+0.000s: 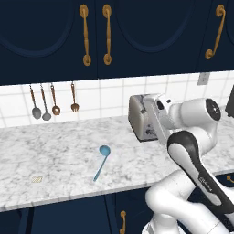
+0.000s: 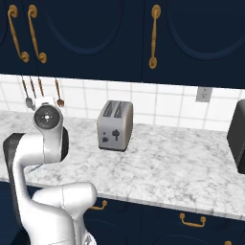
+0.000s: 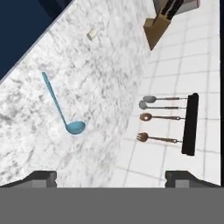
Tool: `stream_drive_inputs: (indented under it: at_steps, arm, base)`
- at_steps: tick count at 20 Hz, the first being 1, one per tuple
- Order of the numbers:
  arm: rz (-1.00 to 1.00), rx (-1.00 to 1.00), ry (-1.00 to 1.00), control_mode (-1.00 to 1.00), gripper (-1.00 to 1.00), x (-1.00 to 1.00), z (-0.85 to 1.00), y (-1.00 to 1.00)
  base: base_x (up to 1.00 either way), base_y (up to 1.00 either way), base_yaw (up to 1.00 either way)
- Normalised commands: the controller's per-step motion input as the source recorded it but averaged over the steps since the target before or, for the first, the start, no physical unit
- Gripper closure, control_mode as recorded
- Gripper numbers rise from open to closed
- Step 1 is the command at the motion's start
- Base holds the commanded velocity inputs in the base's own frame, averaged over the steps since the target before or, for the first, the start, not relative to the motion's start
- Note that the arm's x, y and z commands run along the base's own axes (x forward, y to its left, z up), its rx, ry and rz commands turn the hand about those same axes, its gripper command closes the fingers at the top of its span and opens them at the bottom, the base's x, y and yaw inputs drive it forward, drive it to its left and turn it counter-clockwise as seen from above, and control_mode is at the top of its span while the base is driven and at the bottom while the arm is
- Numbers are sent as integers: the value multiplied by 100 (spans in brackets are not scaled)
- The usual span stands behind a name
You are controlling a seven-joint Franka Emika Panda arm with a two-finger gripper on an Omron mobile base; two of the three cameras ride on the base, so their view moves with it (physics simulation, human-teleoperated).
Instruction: Pick the ladle from the drawer and place it on the counter.
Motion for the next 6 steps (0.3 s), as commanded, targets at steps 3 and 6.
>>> stream_drive_inputs:
  at_steps: [3, 6]
  arm:
    - [-9, 35, -13, -100, -100, 6, 59, -71]
    - [4, 3, -10, -100, -100, -30, -10, -33]
  base:
    - [0, 0, 0]
    - [0, 0, 0]
